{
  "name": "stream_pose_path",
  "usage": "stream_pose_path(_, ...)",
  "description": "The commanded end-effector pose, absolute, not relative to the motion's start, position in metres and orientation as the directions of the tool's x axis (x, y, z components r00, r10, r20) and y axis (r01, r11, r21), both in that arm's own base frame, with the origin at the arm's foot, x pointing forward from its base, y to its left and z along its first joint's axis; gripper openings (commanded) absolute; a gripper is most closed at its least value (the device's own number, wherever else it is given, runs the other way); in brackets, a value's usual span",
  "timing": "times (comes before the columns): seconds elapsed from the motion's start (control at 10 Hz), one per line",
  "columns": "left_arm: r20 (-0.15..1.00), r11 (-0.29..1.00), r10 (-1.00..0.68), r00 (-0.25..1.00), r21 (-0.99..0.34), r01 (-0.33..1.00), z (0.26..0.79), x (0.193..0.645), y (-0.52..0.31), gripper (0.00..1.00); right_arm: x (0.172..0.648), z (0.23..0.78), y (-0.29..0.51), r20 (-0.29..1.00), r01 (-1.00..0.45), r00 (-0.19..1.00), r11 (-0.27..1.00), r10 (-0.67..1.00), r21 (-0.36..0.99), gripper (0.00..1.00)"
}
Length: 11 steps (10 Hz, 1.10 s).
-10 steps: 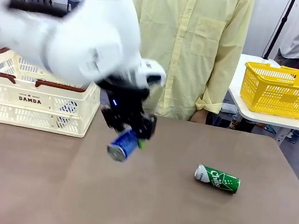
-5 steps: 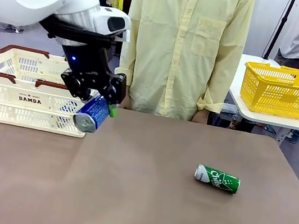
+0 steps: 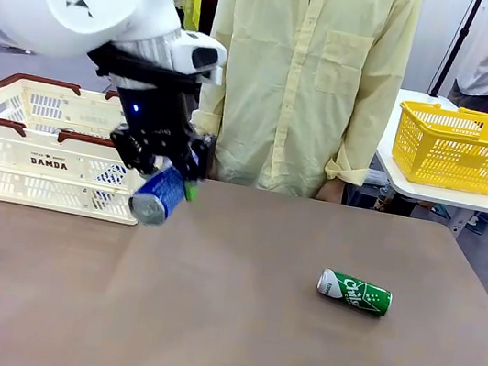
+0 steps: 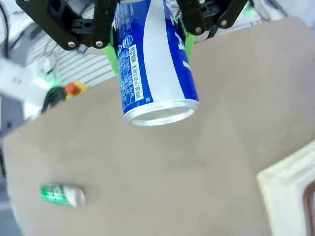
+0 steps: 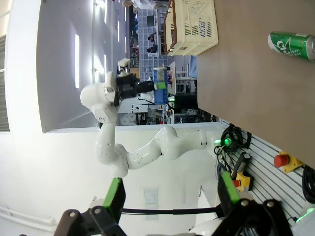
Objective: Place the drinks into the Shopping basket.
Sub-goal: Pick up one drink and place it into the Shopping basket.
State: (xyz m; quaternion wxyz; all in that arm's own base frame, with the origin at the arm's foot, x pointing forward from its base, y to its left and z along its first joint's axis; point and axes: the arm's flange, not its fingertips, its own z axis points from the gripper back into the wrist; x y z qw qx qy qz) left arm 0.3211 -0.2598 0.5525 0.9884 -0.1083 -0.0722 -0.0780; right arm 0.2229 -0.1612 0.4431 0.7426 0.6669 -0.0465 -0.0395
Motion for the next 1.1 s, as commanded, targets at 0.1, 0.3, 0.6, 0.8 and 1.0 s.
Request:
stream_pose_path(0.1,0.111,0.946,0.071,0.991,-0.323,-0.031,0.604,0.413,-0.195,0.0,0.223,0.447,-0.16,0.016,-0.004,0.992,0.099,-0.123,0.995,1.0)
stream_pose_path(0.3,0.185,0.932,0.297,0.937,-0.269,-0.242,0.601,0.468,-0.166,0.0,0.223,0.447,-0.16,0.016,-0.004,0.992,0.099,-0.123,0.995,1.0)
stream_pose_path(0.6,0.173,0.931,0.361,0.916,-0.123,-0.344,0.562,0.563,-0.138,0.0,0.223,0.447,-0.16,0.016,-0.004,0.992,0.099,-0.123,0.995,1.0)
stream_pose_path(0.8,0.118,0.976,0.216,0.969,-0.063,-0.209,0.539,0.597,-0.131,0.0,0.223,0.447,-0.16,0.016,-0.004,0.992,0.099,-0.123,0.995,1.0)
stream_pose_path(1.0,0.047,0.958,0.276,0.96,-0.094,-0.271,0.531,0.606,-0.122,0.0,0.223,0.447,-0.16,0.016,-0.004,0.992,0.099,-0.123,0.995,1.0)
